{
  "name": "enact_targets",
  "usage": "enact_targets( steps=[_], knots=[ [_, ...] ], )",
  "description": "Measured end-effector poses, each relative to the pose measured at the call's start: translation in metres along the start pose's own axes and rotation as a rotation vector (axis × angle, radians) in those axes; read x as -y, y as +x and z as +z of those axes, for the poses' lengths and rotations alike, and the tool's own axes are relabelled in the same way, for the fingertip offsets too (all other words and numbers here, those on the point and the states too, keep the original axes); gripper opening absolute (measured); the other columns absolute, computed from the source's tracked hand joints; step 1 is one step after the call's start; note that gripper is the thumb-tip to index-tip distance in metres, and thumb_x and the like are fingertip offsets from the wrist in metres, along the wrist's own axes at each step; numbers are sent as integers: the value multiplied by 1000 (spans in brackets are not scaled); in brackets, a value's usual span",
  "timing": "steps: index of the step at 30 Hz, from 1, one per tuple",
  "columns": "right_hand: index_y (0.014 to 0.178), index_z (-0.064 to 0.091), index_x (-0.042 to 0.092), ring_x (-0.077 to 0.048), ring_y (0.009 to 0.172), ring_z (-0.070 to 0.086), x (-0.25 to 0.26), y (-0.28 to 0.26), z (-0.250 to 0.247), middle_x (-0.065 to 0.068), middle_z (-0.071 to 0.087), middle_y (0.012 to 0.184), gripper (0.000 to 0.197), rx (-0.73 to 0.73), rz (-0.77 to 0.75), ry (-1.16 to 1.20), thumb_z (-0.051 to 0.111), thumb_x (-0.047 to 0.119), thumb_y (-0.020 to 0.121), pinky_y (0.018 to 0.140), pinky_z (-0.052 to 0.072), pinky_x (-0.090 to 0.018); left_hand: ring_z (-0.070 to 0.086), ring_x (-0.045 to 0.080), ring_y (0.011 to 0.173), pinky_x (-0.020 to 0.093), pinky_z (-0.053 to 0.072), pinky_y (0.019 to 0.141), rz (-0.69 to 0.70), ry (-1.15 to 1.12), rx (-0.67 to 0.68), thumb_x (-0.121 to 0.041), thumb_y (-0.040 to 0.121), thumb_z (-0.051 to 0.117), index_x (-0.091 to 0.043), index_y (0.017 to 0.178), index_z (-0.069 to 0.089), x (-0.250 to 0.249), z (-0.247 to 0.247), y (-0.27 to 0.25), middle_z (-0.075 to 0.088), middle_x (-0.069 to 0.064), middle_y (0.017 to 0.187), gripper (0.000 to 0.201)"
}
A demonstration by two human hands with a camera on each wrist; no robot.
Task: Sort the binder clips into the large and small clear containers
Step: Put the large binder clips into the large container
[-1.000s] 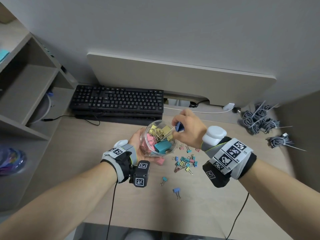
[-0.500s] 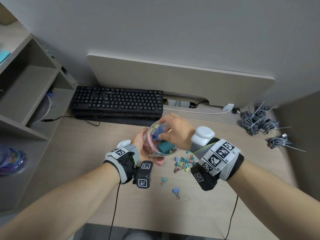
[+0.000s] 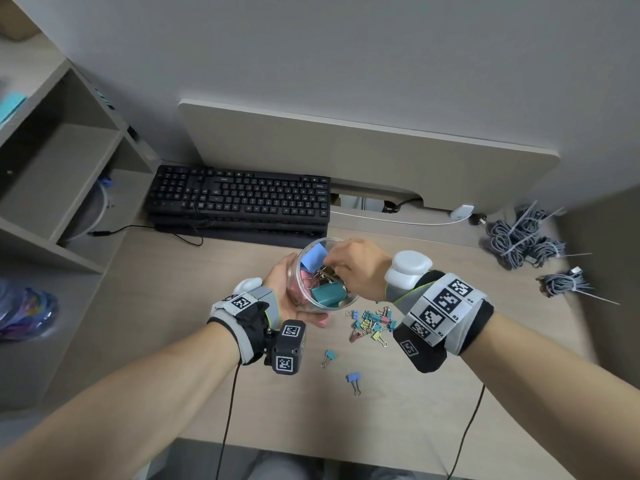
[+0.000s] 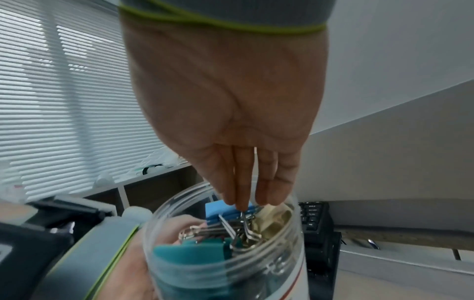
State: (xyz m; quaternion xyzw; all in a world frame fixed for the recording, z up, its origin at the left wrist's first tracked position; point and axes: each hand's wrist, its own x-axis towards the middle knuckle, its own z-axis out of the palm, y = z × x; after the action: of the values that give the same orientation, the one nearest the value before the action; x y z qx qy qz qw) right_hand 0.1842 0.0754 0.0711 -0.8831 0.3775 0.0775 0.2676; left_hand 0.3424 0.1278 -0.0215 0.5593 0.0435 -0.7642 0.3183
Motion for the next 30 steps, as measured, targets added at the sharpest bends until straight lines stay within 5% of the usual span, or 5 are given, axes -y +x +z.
enact_targets(
  steps=[3, 7, 22, 27, 30],
  knots=[
    [115, 68, 14, -24, 103, 59, -5, -4, -8, -4, 68, 114, 31, -129, 54, 136, 45, 9, 95, 83, 40, -25, 71, 47, 87, 66, 54, 83, 32, -5, -35, -56, 86, 51, -9, 115, 69, 0, -5, -4, 73, 23, 108, 58],
    [112, 67, 10, -17, 87, 56, -21, -3, -10, -2, 66, 99, 27, -319, 175, 280, 46, 7, 96, 79, 44, -26, 68, 47, 99, 60, 59, 71, 21, -72, -88, -64, 83, 51, -10, 127, 62, 0, -24, -4, 68, 26, 118, 71],
    [146, 24, 27, -38, 110, 53, -30, 50, 140, -13, 31, 137, 78, 442, 150, -360, 62, 1, 83, 75, 49, -39, 67, 44, 106, 57, 57, 77, 45, -280, -258, -73, 85, 39, -15, 128, 63, 22, -125, -21, 68, 22, 121, 76],
    [145, 27, 33, -41, 111, 53, -30, 62, 160, -14, 32, 137, 45, 492, 75, -439, 37, 29, 101, 76, 49, -41, 68, 43, 104, 57, 57, 76, 13, -275, -256, -71, 87, 34, -16, 126, 64, 28, -133, -22, 70, 21, 118, 73],
    [133, 38, 23, -38, 106, 56, -36, 59, 160, -11, 42, 124, 37, 396, 89, -353, 44, 23, 96, 74, 47, -40, 68, 44, 105, 58, 58, 74, 0, -266, -252, -70, 87, 36, -16, 127, 64, 29, -131, -21, 69, 21, 119, 73]
  ],
)
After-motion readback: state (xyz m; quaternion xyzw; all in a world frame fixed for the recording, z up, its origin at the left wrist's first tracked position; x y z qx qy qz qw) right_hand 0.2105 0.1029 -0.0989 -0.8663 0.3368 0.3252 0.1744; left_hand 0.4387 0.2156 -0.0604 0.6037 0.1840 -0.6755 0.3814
